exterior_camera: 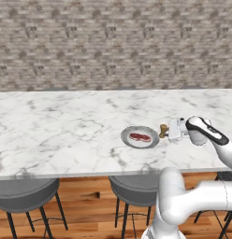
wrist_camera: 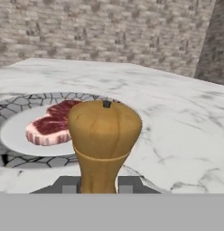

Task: Retrieve the shaker from the cabinet and place it next the steak on a plate on the dining table.

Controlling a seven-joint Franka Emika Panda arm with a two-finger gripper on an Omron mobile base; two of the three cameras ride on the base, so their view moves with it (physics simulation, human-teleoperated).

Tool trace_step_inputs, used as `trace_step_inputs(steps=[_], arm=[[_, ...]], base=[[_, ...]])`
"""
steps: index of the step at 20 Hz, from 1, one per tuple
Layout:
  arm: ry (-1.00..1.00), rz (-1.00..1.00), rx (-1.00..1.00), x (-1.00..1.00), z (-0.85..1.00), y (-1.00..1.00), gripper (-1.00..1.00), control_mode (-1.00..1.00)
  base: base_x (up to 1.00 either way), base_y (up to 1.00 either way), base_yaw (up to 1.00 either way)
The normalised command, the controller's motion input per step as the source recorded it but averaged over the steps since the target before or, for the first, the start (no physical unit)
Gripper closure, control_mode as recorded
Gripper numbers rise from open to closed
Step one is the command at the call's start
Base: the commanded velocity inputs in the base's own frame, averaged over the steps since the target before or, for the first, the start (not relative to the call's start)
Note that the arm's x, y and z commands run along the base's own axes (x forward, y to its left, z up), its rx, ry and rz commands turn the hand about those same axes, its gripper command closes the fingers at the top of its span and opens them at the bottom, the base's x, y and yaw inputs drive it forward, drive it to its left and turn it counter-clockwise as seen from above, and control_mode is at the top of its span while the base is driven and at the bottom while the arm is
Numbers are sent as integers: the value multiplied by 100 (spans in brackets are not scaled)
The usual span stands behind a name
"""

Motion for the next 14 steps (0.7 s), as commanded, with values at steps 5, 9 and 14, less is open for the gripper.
trace_step_inputs(steps=[5, 9, 14], arm=[[0, 0, 0, 7, -39, -4, 100, -100], [0, 0, 0, 0, -40, -5, 100, -100], [0, 0, 0, -3, -18, -6, -100, -100]], base=[[0, 0, 0], [0, 0, 0], [0, 0, 0]])
